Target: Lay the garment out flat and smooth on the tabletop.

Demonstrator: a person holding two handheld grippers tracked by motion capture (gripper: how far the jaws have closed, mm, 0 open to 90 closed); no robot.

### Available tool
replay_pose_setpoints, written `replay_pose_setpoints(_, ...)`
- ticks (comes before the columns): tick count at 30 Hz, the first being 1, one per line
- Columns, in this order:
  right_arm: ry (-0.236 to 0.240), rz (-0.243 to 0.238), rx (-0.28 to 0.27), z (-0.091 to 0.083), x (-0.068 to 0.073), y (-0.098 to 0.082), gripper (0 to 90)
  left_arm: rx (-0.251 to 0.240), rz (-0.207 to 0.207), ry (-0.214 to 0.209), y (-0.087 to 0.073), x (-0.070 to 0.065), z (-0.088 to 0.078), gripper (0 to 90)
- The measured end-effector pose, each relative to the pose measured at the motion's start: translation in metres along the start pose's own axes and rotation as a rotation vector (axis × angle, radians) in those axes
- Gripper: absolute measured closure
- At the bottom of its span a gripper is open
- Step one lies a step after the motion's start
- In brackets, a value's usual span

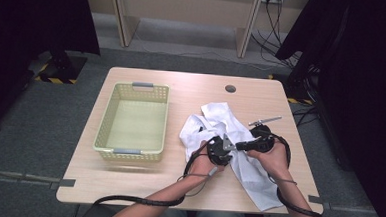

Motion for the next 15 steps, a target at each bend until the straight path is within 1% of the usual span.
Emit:
replay_pose_setpoints(4,-0.006,0.007,-0.026,-0.007,-0.003,0.002,86.3,0.001,0.015,0.007,-0.001,0.000,-0.001,81.7)
replay_pose_setpoints(8,-0.009,0.036,-0.060,-0.017,-0.010,0.005,86.4,-0.001,0.043,0.021,-0.002,-0.001,-0.004,83.2)
replay_pose_setpoints(15,-0.041,0.079,-0.128,-0.037,-0.025,0.009,87.0,-0.009,0.057,0.017,-0.006,0.000,-0.013,83.7)
Point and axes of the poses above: each handheld gripper's, and its own axes: z roughly forward along the jaws, y roughly out of its top, x roughly to its left, the point moved 1 cm from there along z, roughly forward along the jaws, and after that the axes turned 9 degrees about y, right-handed, at the moved point
